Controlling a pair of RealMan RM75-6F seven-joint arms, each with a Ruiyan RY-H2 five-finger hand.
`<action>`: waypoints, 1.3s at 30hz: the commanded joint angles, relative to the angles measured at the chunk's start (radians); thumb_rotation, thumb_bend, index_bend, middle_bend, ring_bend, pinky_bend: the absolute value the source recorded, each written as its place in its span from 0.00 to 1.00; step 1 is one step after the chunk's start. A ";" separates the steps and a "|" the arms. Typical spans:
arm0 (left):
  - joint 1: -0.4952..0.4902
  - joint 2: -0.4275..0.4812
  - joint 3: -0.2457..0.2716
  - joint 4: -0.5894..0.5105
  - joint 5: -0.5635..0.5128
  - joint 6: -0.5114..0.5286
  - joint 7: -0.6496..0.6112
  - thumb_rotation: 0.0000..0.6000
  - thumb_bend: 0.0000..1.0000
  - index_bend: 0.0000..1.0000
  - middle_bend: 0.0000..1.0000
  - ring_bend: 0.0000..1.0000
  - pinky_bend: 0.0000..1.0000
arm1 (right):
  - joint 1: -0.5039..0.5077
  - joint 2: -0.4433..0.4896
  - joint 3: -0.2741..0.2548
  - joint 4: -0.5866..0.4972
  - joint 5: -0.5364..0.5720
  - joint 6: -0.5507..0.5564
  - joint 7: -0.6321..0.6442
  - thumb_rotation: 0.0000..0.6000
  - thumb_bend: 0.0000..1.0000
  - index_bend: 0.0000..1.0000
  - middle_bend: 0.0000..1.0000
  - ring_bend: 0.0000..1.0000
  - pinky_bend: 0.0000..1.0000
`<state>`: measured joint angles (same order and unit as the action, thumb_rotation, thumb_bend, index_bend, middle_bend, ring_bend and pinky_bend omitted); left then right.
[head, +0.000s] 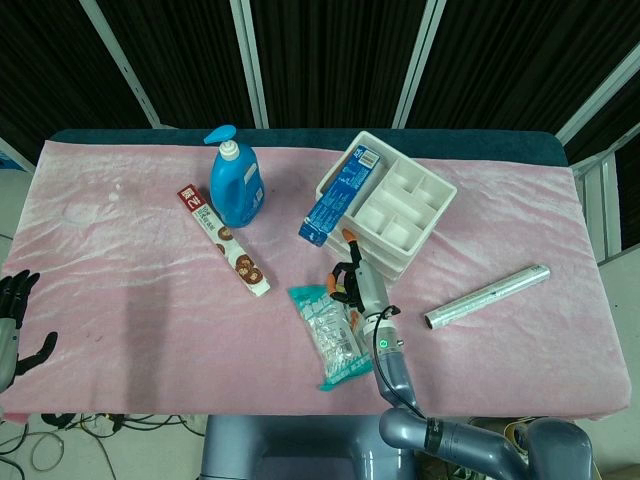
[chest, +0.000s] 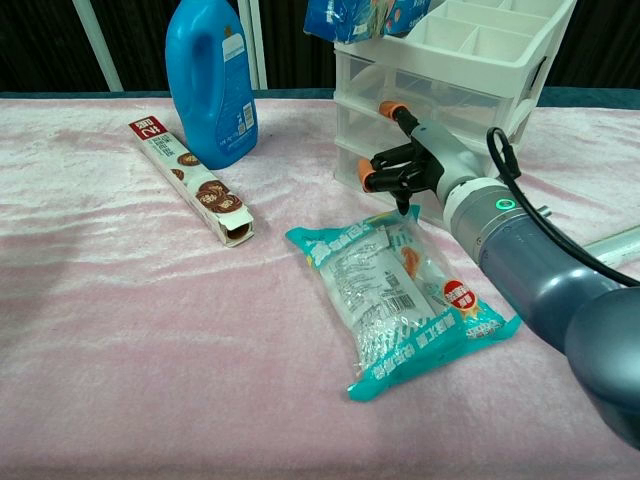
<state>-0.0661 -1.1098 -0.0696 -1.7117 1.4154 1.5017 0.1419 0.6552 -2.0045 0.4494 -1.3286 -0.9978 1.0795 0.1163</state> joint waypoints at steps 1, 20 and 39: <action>0.000 0.000 0.000 0.001 -0.001 0.000 0.001 1.00 0.32 0.08 0.05 0.04 0.08 | 0.000 0.001 -0.002 -0.002 -0.002 0.000 0.000 1.00 0.48 0.00 0.67 0.85 0.75; -0.001 0.000 -0.001 0.001 -0.007 -0.004 0.006 1.00 0.32 0.08 0.05 0.04 0.07 | -0.006 0.003 -0.021 -0.032 -0.021 0.002 0.001 1.00 0.48 0.00 0.67 0.85 0.75; -0.001 0.001 -0.002 0.000 -0.010 -0.004 0.009 1.00 0.32 0.08 0.05 0.04 0.07 | -0.014 0.001 -0.035 -0.060 -0.019 -0.003 -0.001 1.00 0.48 0.00 0.67 0.85 0.75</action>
<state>-0.0671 -1.1092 -0.0712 -1.7120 1.4051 1.4972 0.1507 0.6418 -2.0037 0.4157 -1.3877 -1.0157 1.0769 0.1148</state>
